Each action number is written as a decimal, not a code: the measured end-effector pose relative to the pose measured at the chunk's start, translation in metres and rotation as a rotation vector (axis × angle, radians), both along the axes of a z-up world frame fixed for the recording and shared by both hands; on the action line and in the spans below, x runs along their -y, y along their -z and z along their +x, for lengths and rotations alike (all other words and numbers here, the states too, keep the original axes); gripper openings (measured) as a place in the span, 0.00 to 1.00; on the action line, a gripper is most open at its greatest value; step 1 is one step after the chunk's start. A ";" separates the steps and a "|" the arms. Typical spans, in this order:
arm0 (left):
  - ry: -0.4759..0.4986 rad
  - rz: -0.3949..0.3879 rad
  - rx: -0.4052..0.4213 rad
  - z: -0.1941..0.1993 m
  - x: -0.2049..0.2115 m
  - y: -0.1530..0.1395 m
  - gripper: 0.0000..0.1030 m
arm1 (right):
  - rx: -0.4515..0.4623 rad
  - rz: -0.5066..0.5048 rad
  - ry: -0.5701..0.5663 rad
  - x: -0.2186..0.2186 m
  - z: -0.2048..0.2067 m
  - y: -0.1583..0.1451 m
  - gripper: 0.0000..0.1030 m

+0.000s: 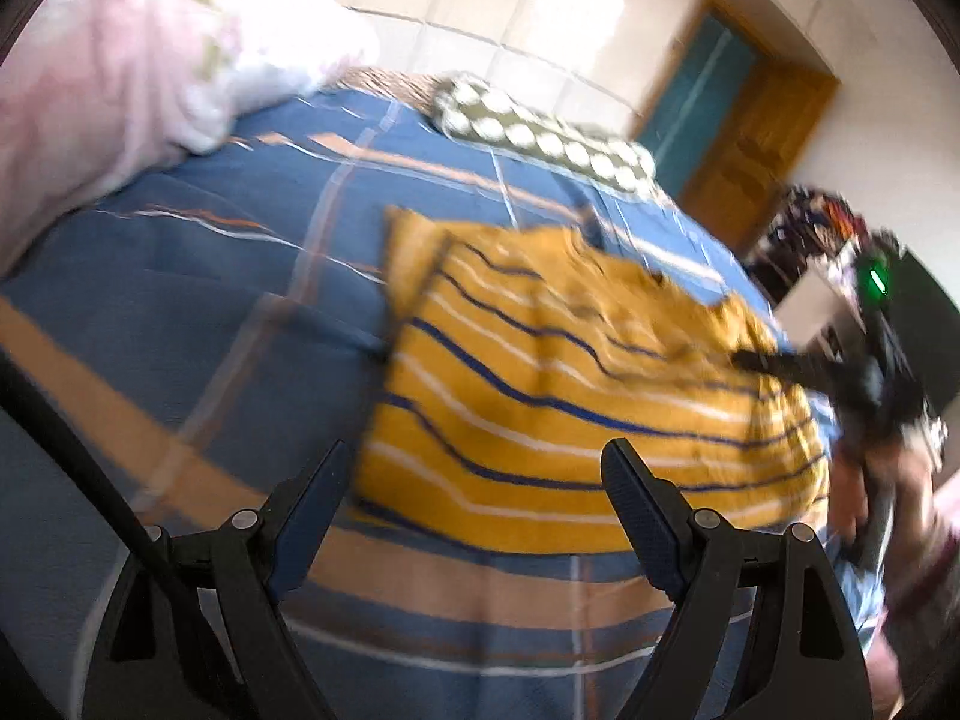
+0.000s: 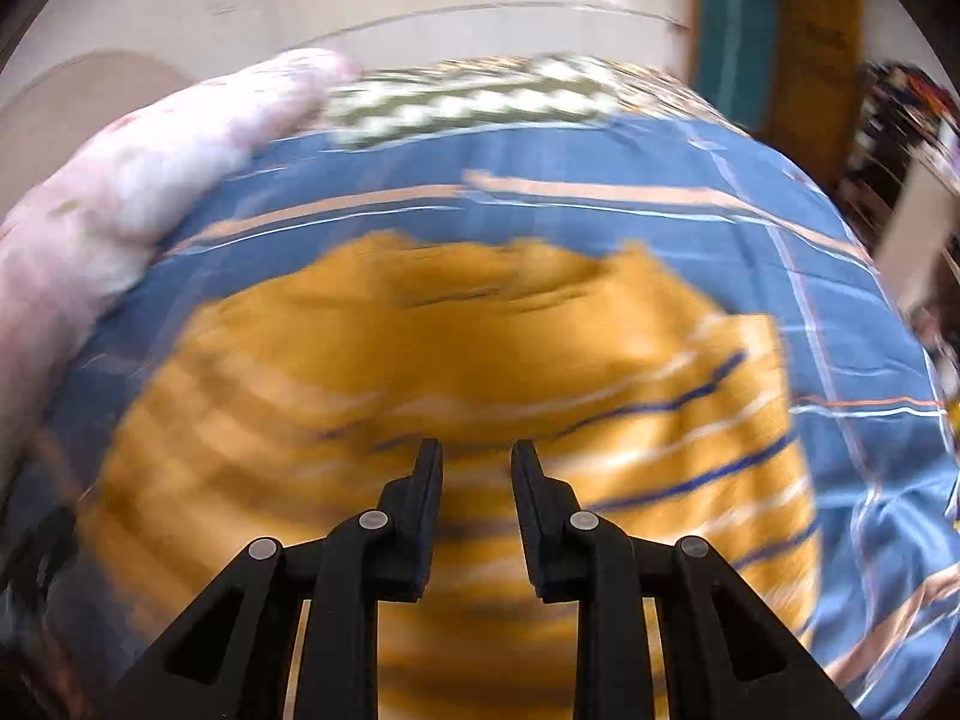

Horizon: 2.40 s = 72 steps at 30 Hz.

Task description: Fold small clothes

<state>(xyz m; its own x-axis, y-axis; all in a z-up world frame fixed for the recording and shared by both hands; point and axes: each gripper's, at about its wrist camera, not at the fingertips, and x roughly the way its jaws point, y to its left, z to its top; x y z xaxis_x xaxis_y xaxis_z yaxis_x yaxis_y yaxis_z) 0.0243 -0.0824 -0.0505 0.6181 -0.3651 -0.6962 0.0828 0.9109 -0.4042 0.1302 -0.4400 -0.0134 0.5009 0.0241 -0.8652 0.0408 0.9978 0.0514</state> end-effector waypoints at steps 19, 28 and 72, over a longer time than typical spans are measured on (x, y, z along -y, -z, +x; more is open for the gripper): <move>-0.006 0.076 -0.097 0.024 0.014 0.039 0.91 | 0.102 0.367 0.218 0.134 -0.010 -0.040 0.55; -0.016 0.038 -0.081 0.018 0.008 0.038 0.91 | 0.077 0.427 0.219 0.159 -0.124 -0.018 0.58; -0.422 -0.167 -0.020 -0.019 -0.169 0.010 0.92 | -0.053 0.184 -0.253 -0.218 -0.048 0.018 0.08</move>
<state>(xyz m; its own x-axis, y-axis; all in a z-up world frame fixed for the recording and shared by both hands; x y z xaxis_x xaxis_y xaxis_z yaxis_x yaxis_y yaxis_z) 0.0049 0.0864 -0.0605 0.7239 -0.1924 -0.6625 -0.2909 0.7857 -0.5460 0.0823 -0.2223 -0.0318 0.4134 0.3013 -0.8592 -0.2005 0.9506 0.2369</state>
